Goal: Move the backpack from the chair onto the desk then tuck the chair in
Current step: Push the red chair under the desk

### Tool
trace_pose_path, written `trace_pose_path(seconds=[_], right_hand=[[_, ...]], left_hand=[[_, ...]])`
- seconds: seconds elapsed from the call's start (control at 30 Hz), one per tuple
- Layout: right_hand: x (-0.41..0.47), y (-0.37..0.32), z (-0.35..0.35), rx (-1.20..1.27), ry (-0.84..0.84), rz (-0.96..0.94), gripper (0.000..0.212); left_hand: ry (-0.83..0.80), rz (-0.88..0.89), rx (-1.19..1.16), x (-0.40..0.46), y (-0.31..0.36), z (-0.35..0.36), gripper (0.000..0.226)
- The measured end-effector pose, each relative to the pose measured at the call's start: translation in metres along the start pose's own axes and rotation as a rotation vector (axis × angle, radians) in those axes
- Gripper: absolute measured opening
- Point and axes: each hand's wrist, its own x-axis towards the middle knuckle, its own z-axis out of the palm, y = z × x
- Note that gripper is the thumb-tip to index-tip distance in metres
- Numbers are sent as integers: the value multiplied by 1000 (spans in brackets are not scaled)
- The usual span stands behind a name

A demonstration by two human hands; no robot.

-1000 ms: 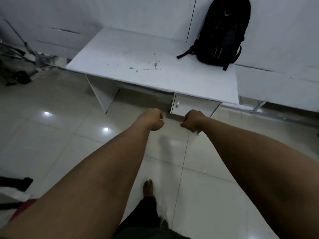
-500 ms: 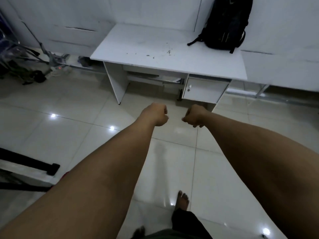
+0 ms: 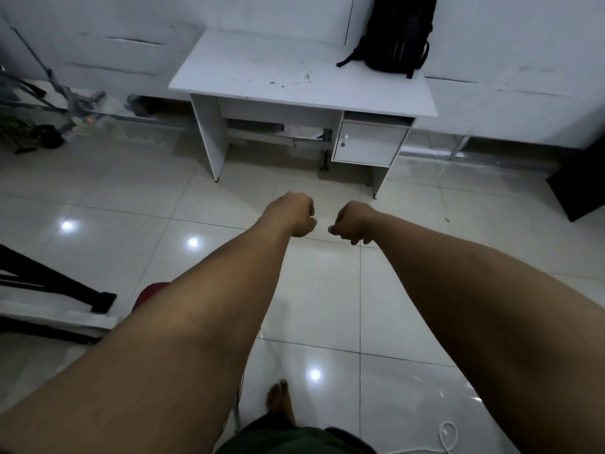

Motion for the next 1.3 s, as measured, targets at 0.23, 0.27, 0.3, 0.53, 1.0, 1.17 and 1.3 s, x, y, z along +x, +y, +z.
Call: trace_pose_path(seconds=[0.23,0.27,0.3,0.53,1.0,1.17,1.3], right_hand=[[-61,12,57,-26,13,-15,40],[-72,14,67,-37,10,-19,39],[-81,15,74,-46,0,-17,39],[-145,5,139,-64,-17,-22,38],[-217,-82,247,34,-32,41,36],[-242,-129,300,72,3,72,33],[-268,-161,338,92,-43,74,34]], left_hand=[[12,-5,11,-83,-9,26,33],[2,-9,16,-100,-12,31,33],[-12,-8,20,-113,-13,35,33],[-88,-24,56,-203,-51,61,32],[-101,5,39,-300,-161,57,33],[-161,96,91,-338,-219,54,31],[-221,130,114,-367,-260,53,32]])
